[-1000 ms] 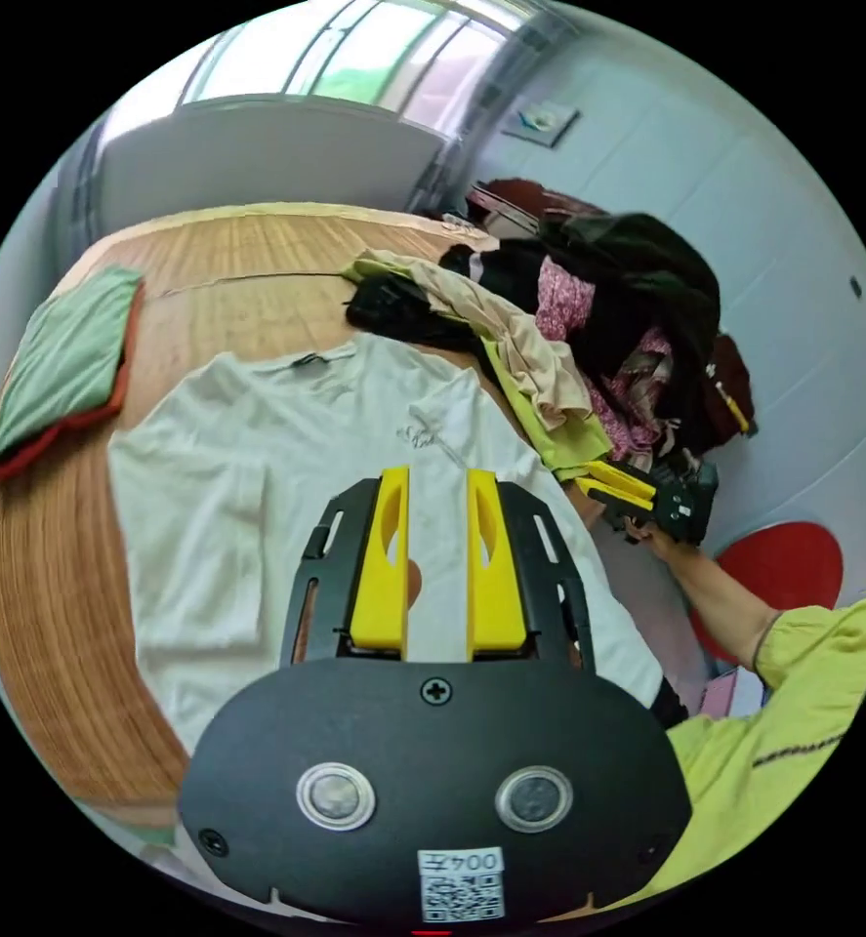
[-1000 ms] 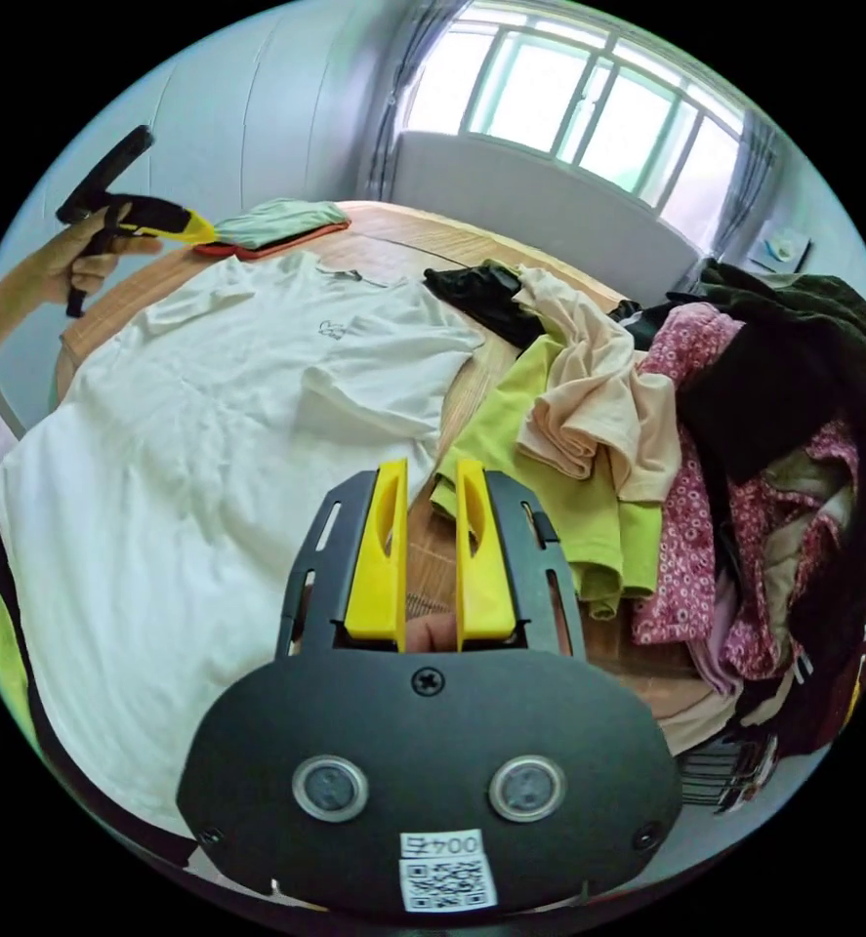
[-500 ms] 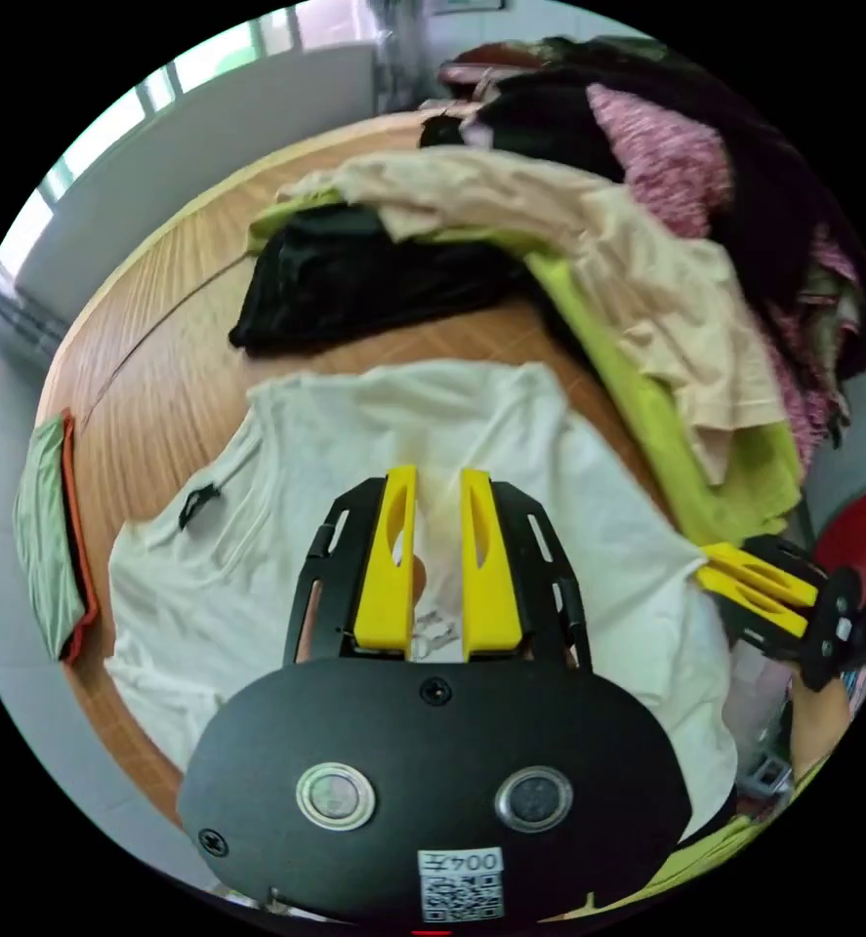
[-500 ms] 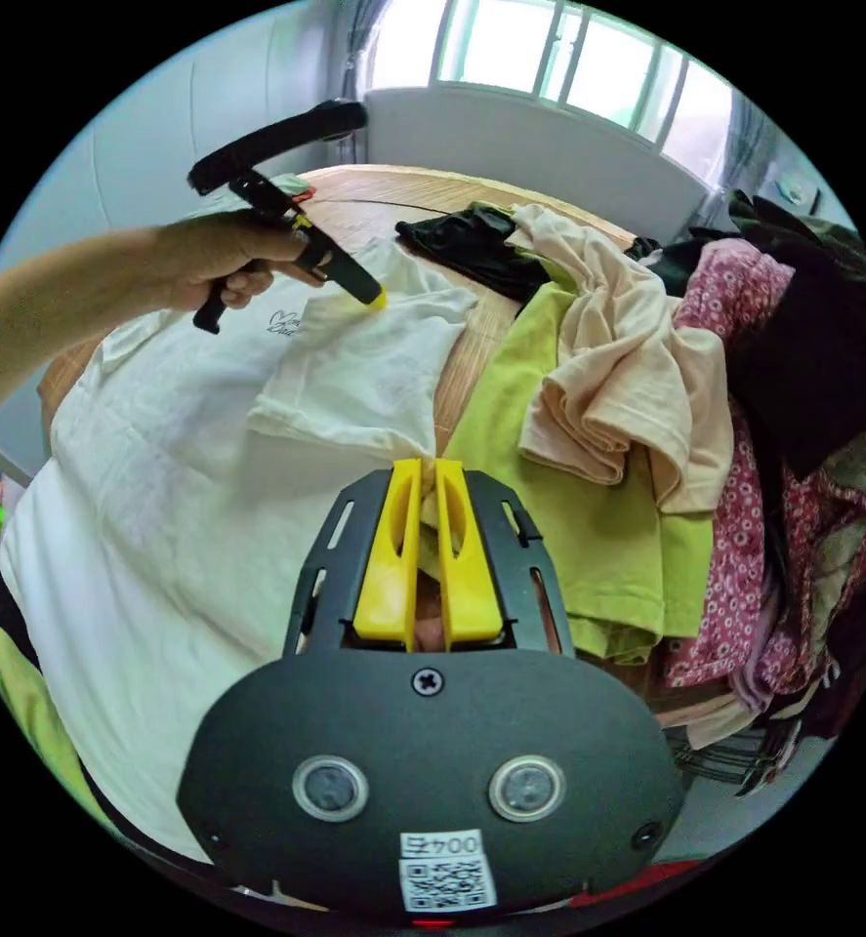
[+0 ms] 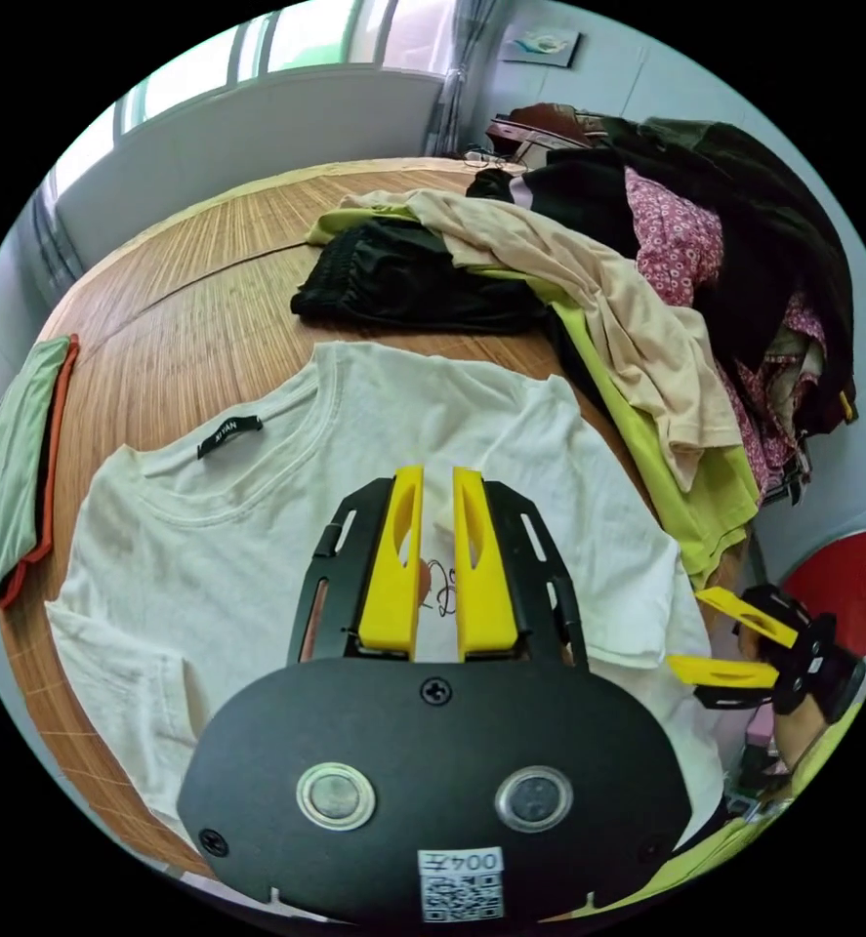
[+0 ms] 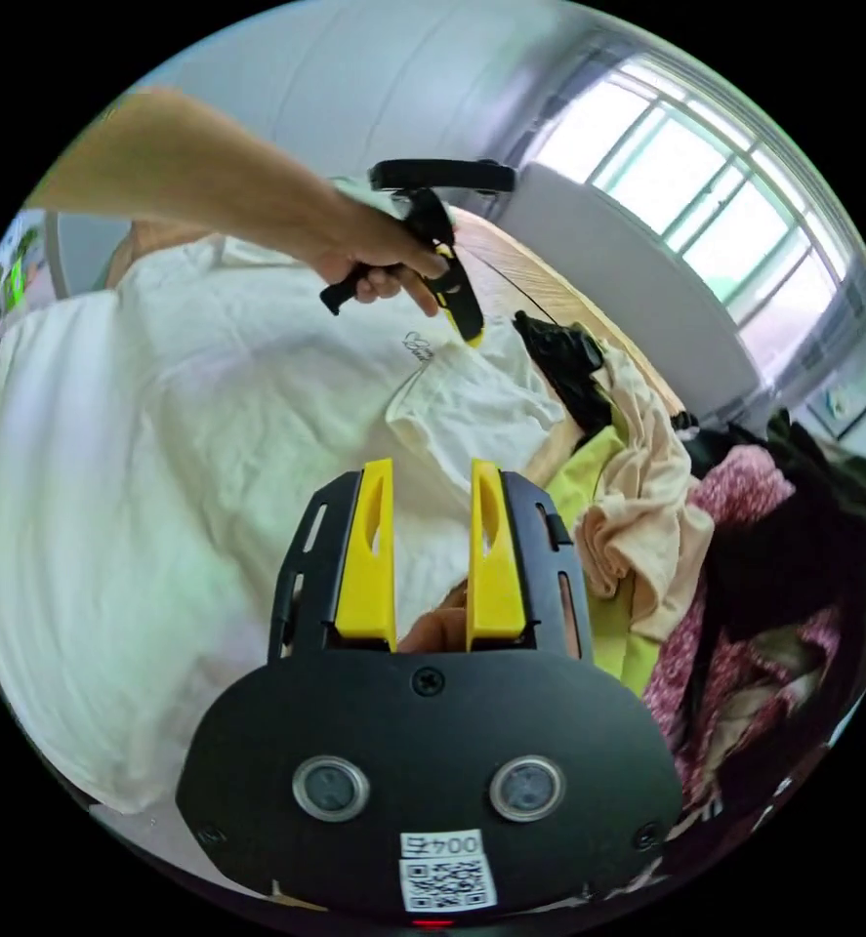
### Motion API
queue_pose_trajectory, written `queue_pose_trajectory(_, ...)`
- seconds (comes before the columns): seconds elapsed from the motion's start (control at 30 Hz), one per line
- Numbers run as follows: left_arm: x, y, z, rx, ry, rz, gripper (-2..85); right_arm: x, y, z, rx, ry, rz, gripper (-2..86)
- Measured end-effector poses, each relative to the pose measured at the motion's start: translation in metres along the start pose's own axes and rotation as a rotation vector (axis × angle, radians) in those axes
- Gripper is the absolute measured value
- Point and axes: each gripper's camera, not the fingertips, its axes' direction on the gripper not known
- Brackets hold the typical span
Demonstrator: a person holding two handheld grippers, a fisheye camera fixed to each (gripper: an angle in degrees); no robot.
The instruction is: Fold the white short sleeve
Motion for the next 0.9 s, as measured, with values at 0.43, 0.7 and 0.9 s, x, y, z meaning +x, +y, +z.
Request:
queue_pose_trajectory(0.43,-0.044,0.012,0.015,0.072,0.110,-0.175,2.5,-0.020,0.033,-0.004,-0.081,0.014,-0.205,0.8)
queue_pose_trajectory(0.7,-0.006,-0.015,-0.008,0.185,0.176,-0.035,1.9,0.104,0.047,-0.004,0.019,-0.087,0.529,0.8)
queue_pose_trajectory(0.9,0.047,-0.065,0.046,0.060,0.058,0.092,1.7,0.119,0.062,0.048,-0.109,-0.131,0.602,0.5)
